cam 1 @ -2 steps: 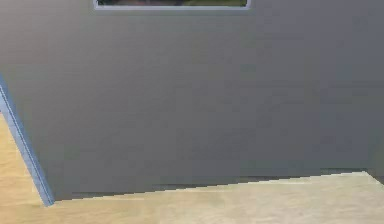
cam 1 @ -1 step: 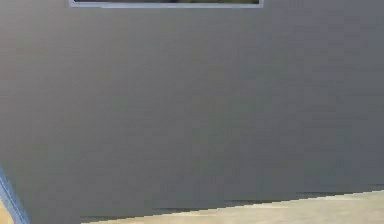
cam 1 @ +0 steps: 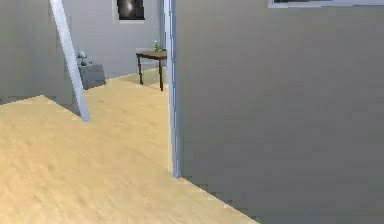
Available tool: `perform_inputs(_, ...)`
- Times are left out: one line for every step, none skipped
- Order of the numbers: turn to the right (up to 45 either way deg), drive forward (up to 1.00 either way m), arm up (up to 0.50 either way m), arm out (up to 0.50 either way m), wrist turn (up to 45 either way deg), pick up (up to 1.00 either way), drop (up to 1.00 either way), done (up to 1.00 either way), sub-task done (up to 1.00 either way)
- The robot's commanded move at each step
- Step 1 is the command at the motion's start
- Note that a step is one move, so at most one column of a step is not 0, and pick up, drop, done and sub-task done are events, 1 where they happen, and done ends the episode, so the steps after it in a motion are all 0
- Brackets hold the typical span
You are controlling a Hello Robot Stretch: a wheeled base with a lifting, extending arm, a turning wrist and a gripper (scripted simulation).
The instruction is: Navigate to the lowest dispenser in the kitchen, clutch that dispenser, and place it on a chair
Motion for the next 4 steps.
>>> perform_inputs(-30.0,0.0,0.0,0.0,0.0,0.0,0.0,0.0,0.0)
perform_inputs(0.0,1.0,0.0,0.0,0.0,0.0,0.0,0.0,0.0)
perform_inputs(-3.0,0.0,0.0,0.0,0.0,0.0,0.0,0.0,0.0)
perform_inputs(0.0,0.45,0.0,0.0,0.0,0.0,0.0,0.0,0.0)
